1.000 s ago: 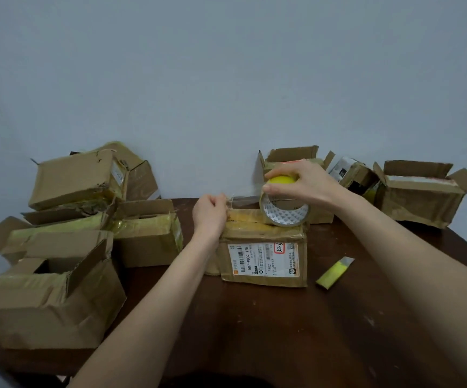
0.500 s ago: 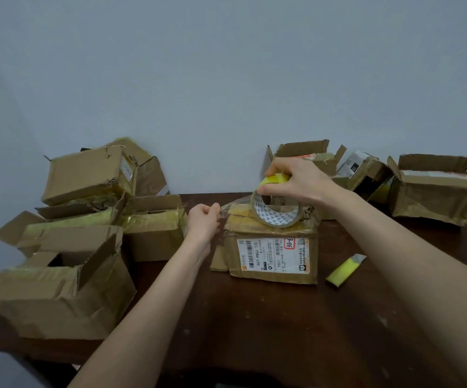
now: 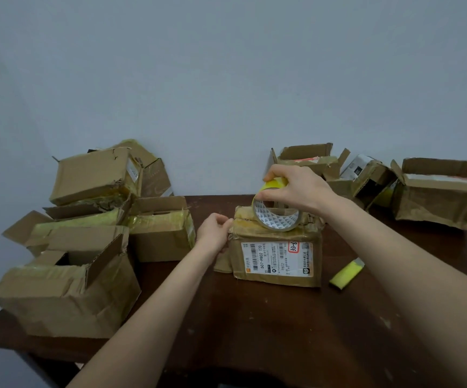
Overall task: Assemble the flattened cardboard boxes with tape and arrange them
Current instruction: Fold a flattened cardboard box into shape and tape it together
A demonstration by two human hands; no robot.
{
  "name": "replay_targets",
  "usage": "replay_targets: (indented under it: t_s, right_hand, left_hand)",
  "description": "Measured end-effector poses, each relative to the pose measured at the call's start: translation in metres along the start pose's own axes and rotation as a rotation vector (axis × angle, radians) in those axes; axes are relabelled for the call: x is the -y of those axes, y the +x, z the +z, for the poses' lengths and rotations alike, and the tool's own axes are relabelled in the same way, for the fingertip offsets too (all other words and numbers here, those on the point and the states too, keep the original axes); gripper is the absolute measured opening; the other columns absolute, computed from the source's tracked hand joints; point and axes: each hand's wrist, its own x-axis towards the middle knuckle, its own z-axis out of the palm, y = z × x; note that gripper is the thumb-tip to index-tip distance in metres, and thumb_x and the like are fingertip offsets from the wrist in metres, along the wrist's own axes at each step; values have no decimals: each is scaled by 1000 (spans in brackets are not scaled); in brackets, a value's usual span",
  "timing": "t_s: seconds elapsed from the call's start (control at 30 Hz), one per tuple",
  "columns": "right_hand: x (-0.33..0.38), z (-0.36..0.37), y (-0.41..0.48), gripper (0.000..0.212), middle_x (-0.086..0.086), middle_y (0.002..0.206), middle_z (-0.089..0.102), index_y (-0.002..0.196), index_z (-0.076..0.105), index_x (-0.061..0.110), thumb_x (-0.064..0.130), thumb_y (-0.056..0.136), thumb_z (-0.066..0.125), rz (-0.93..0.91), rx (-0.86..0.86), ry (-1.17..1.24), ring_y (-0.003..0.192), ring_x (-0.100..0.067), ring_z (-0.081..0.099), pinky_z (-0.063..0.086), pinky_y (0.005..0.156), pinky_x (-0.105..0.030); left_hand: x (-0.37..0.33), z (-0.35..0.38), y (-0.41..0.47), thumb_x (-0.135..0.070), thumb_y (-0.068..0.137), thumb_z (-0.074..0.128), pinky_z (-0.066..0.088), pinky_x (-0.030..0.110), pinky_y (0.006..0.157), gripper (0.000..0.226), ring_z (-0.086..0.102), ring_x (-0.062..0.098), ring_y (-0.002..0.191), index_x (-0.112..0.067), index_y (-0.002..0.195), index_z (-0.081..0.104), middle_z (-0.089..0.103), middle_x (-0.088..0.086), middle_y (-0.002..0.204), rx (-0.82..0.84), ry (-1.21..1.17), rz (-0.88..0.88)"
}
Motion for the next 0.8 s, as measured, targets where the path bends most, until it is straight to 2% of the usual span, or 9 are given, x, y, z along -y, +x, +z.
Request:
replay_targets:
  t_s: [0.1,0.2,0.27,0.33,0.43,0.53,0.67,0.73,0.8]
  right_hand:
    - [-1,-2,-3,47,2,107,62,110,61,29,59,76,68,9,-2,8,100,-20,56,48,83,-38]
    - [-2,-4,-9,46,4,104,61,111,60,28,59,77,67,18,-18,16,96,-19,55,48,80,-36]
    - [-2,-3,-10,45,5,102,60,111,60,28,57,78,68,20,-28,33,95,-18,55,47,79,-35]
    - [-2,-1,-10,45,5,101,59,112,61,27,56,78,68,23,-35,46,94,-18,56,48,80,-36]
    - [-3,2,-8,45,5,101,60,111,62,29,57,76,69,48,-50,61,96,-18,57,49,82,-36]
    - [-6,4,-7,45,6,105,62,111,63,33,58,74,70,55,-56,63,99,-16,56,46,81,-34]
    - [-17,2,-17,52,10,127,56,130,56,35,48,81,70,6,-7,361,113,-9,52,40,87,-23]
    - [-26,4,-26,63,10,127,55,137,48,28,40,80,73,55,0,575,105,-7,59,45,85,-21]
    - [-35,5,-32,62,-1,115,64,131,52,19,33,76,77,167,-41,774,87,-10,66,53,78,-25]
  left_hand:
    - [11,11,-9,-13,98,46,34,20,36,19,44,13,43,-9,94,64,63,7,73,21,-122,-111]
    - [26,17,-18,-9,96,47,40,26,44,18,47,15,45,-9,99,65,66,9,78,29,-133,-176]
    - [20,7,-20,-13,96,51,51,30,60,18,60,16,69,-16,106,65,69,5,99,-134,-169,-63]
    - [1,-6,-27,-16,98,48,49,29,90,27,60,14,104,-18,122,61,63,1,123,-252,-162,162]
    - [-26,-1,-50,-30,100,44,27,28,108,50,33,14,138,-15,147,34,36,-1,151,-19,42,378]
    - [-22,13,-59,-38,99,41,20,31,113,57,16,17,145,-19,150,26,14,1,160,127,368,457]
    - [-28,4,-48,-39,101,34,10,34,118,58,5,18,147,-15,152,19,13,5,160,76,704,544]
    - [-34,6,-46,-43,99,31,9,32,119,63,6,16,147,-15,153,13,13,5,160,77,827,670]
    - [-38,13,-50,-60,93,30,21,36,116,74,12,13,147,-21,153,12,17,0,159,172,829,686]
